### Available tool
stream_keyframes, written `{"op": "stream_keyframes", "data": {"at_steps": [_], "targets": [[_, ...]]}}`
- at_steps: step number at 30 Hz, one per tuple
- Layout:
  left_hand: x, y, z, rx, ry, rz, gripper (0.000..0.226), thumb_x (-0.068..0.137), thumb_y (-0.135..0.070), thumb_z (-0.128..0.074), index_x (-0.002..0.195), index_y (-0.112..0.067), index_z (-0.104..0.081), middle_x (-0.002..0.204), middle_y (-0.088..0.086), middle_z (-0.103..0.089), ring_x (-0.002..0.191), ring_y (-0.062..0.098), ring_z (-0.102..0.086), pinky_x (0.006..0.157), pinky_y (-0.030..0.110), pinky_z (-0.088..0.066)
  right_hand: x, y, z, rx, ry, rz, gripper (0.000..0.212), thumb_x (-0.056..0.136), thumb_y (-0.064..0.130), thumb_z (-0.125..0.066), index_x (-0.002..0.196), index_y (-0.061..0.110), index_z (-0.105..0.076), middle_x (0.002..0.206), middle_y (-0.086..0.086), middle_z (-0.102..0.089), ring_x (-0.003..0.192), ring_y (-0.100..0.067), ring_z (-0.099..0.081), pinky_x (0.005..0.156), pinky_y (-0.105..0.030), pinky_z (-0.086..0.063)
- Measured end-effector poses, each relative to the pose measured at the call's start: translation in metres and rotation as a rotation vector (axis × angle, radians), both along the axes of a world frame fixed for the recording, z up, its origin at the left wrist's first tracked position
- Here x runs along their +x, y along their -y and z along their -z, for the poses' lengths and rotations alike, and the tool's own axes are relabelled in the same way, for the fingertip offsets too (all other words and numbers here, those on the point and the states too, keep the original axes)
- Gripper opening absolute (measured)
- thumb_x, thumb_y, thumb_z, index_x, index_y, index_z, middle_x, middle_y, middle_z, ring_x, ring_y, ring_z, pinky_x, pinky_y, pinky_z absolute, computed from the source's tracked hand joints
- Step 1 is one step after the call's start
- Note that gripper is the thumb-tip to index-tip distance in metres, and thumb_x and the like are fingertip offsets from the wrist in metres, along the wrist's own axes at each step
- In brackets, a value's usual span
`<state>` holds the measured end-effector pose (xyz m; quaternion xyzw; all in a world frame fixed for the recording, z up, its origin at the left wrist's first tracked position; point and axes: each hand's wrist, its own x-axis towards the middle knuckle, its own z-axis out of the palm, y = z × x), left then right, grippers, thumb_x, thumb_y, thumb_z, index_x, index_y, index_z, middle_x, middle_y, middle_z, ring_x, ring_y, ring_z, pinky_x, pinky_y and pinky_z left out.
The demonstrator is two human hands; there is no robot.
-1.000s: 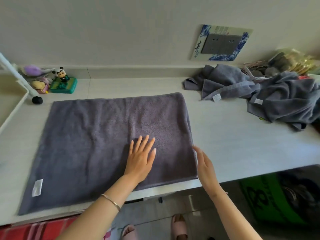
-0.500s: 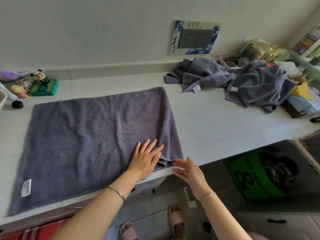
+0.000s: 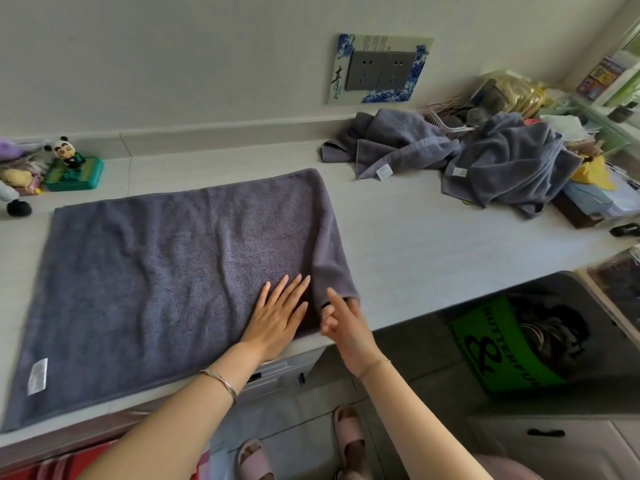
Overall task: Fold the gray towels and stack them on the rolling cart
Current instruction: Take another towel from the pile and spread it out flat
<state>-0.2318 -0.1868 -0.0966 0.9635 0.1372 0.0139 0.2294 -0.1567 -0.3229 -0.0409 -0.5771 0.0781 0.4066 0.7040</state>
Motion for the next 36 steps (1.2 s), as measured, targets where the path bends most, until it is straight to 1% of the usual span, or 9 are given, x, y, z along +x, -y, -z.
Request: {"op": "stream_keyframes", "data": {"at_steps": [5, 11, 15, 17, 19, 22, 24, 27, 36], "targets": [[-0.005, -0.020, 0.002, 0.020, -0.041, -0.208, 0.082, 0.072, -0.068, 0.032, 0.145, -0.037, 0.010, 0.154, -0.016, 0.010, 0.145, 0.009, 0.012, 0.114, 0.034, 0.018, 0.014, 0.040, 0.014, -0.134, 0.088, 0.074, 0.022, 0.094, 0.039, -0.052, 0.114, 0.030, -0.047, 0.061, -0.002, -0.047, 0.049, -0.012, -0.040, 0.055, -0.026, -0.046], [-0.014, -0.037, 0.005, 0.045, -0.012, -0.243, 0.088, 0.079, -0.067, 0.024, 0.151, -0.025, -0.008, 0.159, -0.006, -0.005, 0.146, 0.013, 0.003, 0.117, 0.032, 0.011, 0.008, 0.035, 0.012, -0.417, 0.370, 0.320, 0.044, 0.092, 0.047, -0.051, 0.067, 0.011, -0.040, 0.055, -0.004, -0.031, 0.050, -0.018, -0.031, 0.048, -0.028, -0.033], [-0.020, -0.047, 0.002, 0.079, 0.023, -0.295, 0.079, 0.088, -0.063, 0.010, 0.150, -0.022, -0.017, 0.158, -0.003, -0.011, 0.147, 0.015, -0.003, 0.117, 0.033, 0.009, -0.003, 0.004, -0.009, -0.295, 0.717, 0.241, 0.045, 0.095, 0.032, -0.052, 0.062, 0.008, -0.034, 0.056, 0.001, -0.030, 0.055, -0.011, -0.028, 0.054, -0.025, -0.027], [-0.021, -0.052, 0.001, 0.059, 0.011, -0.347, 0.076, 0.087, -0.058, 0.003, 0.151, -0.021, -0.015, 0.159, -0.002, -0.009, 0.147, 0.016, -0.003, 0.116, 0.031, 0.008, -0.005, -0.022, -0.009, -0.316, 0.838, 0.029, 0.029, 0.096, 0.033, -0.052, 0.074, 0.014, -0.052, 0.063, 0.008, -0.049, 0.059, -0.007, -0.043, 0.059, -0.025, -0.039], [-0.019, -0.057, 0.001, 0.036, -0.011, -0.380, 0.078, 0.084, -0.057, 0.004, 0.151, -0.020, -0.011, 0.159, -0.001, -0.006, 0.147, 0.016, -0.001, 0.116, 0.029, 0.007, -0.003, -0.051, 0.001, -0.397, 0.912, -0.177, 0.018, 0.095, 0.037, -0.051, 0.104, 0.025, -0.060, 0.102, 0.012, -0.063, 0.093, -0.002, -0.057, 0.085, -0.029, -0.048], [-0.018, -0.061, 0.003, 0.035, -0.036, -0.382, 0.080, 0.081, -0.057, 0.007, 0.151, -0.019, -0.005, 0.159, -0.002, -0.004, 0.147, 0.015, 0.000, 0.116, 0.031, 0.007, 0.000, -0.090, 0.025, -0.535, 1.075, -0.523, 0.047, 0.098, 0.041, -0.043, 0.142, 0.024, -0.039, 0.153, 0.003, -0.029, 0.143, -0.014, -0.019, 0.118, -0.035, -0.014], [-0.020, -0.066, 0.006, 0.053, -0.066, -0.406, 0.079, 0.080, -0.056, 0.009, 0.151, -0.023, -0.002, 0.159, -0.004, -0.001, 0.147, 0.013, 0.002, 0.117, 0.034, 0.008, 0.006, -0.099, 0.040, -0.692, 1.187, -0.691, 0.052, 0.100, 0.045, -0.033, 0.149, 0.031, -0.024, 0.159, 0.005, -0.011, 0.147, -0.016, 0.000, 0.117, -0.036, 0.005], [-0.032, -0.085, 0.007, 0.148, -0.144, -0.473, 0.071, 0.084, -0.056, 0.010, 0.150, -0.032, -0.002, 0.159, -0.008, 0.002, 0.147, 0.016, 0.005, 0.116, 0.044, 0.010, 0.029, -0.080, 0.059, -0.885, 1.383, -0.743, 0.058, 0.095, 0.057, -0.017, 0.150, 0.038, -0.014, 0.160, 0.007, -0.006, 0.147, -0.019, 0.003, 0.117, -0.041, 0.008], [-0.040, -0.140, -0.006, 0.114, -0.300, -0.752, 0.055, 0.099, -0.048, -0.012, 0.151, -0.033, -0.002, 0.160, -0.003, 0.004, 0.145, 0.032, 0.012, 0.110, 0.063, 0.011, 0.077, -0.058, 0.054, -1.058, 1.322, -0.559, 0.069, 0.088, 0.060, -0.006, 0.151, 0.031, -0.017, 0.160, 0.000, -0.007, 0.147, -0.024, 0.003, 0.118, -0.042, 0.008]]}}
